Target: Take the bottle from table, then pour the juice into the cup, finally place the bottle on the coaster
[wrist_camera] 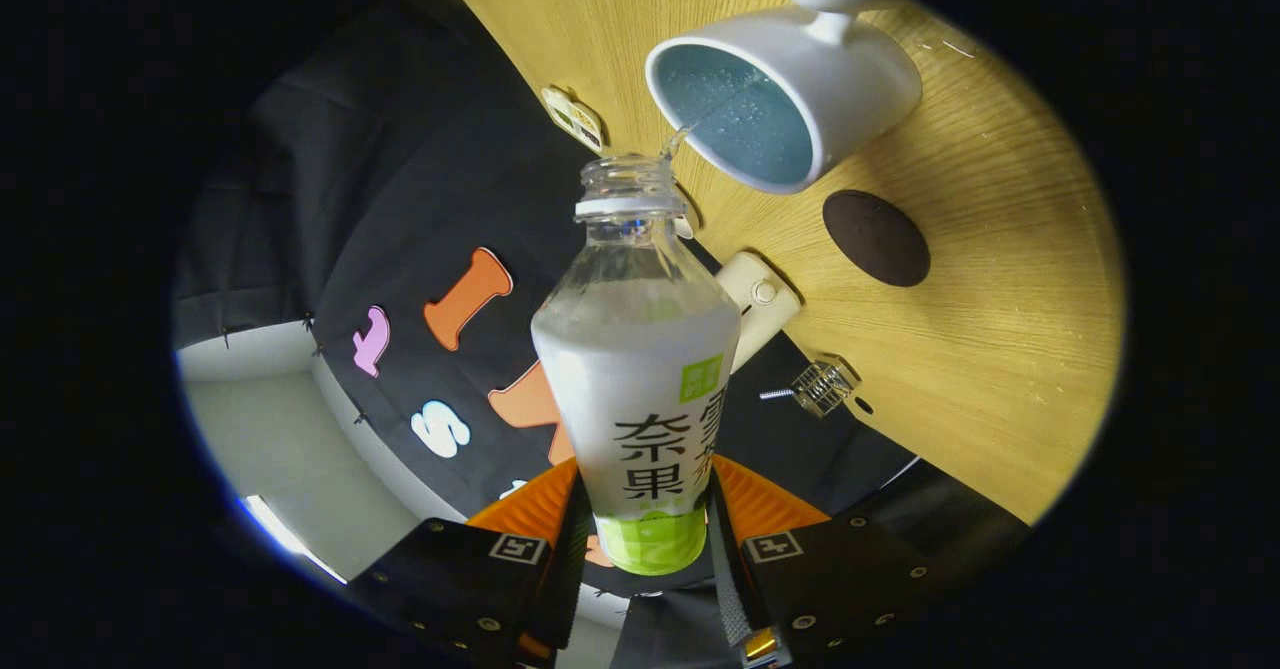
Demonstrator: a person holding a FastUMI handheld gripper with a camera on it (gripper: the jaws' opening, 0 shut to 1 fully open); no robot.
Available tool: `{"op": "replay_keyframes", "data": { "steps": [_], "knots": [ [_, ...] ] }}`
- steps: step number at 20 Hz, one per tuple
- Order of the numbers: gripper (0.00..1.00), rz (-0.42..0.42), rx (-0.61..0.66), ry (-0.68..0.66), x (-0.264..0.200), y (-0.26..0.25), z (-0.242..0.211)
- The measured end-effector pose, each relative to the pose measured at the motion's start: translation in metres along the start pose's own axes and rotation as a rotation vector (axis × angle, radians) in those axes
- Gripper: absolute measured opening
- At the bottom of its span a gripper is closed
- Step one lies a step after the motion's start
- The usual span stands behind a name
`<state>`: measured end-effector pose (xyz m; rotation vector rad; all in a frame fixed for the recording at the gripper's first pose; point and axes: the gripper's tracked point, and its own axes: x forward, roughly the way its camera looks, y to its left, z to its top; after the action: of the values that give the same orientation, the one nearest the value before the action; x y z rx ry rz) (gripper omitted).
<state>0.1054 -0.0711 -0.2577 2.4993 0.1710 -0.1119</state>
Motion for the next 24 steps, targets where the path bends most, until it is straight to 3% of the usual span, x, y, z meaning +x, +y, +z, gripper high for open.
{"op": "replay_keyframes", "data": {
  "steps": [4,8,11,15,21,24],
  "knots": [
    [0.57,-0.046,-0.061,-0.011,0.000,-0.009,-0.001],
    [0.57,-0.187,-0.237,-0.044,-0.004,-0.045,0.012],
    [0.57,-0.190,-0.365,-0.010,-0.010,-0.053,0.014],
    [0.57,-0.223,-0.686,0.045,-0.011,-0.068,0.015],
    [0.57,-0.142,-1.211,0.108,0.000,-0.049,-0.005],
    [0.57,-0.039,-1.374,0.097,0.002,-0.029,-0.020]
  ]
}}
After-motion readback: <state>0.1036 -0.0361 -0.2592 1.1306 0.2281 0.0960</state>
